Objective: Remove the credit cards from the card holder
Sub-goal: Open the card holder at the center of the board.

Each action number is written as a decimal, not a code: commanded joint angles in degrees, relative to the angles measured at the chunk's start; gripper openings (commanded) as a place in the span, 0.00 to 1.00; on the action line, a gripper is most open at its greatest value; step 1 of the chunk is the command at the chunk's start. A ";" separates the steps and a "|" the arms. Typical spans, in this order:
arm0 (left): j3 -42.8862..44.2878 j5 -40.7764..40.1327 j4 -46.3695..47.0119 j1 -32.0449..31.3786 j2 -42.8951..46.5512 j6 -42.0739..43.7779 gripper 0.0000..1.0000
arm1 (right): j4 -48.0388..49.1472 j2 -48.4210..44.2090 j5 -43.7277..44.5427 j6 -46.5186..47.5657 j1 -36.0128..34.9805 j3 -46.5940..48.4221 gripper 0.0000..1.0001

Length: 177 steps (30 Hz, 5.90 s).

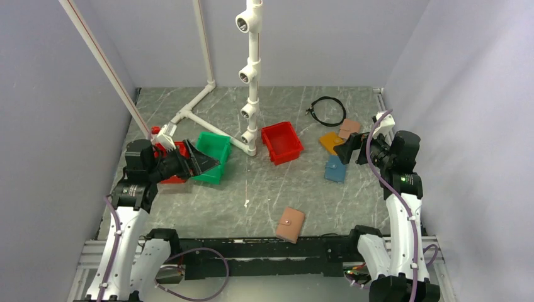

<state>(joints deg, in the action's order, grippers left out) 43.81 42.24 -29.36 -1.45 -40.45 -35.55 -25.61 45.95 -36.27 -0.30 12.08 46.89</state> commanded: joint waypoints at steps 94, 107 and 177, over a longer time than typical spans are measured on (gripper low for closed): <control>2.69 -41.17 50.75 -56.11 -48.50 -3.24 0.00 | -10.22 13.82 -25.21 29.03 -17.46 -3.15 1.00; 0.17 -29.36 55.56 -56.12 -42.55 14.79 0.00 | -13.98 20.67 -19.50 35.43 -23.01 -1.15 1.00; 9.66 -56.07 23.99 -64.24 -38.95 -5.09 0.63 | -8.85 28.78 -18.57 10.74 -26.58 3.75 0.00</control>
<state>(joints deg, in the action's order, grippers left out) 48.97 -7.84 -2.52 -65.36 -76.01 -38.02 -36.77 75.75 -52.64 13.21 -14.98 48.86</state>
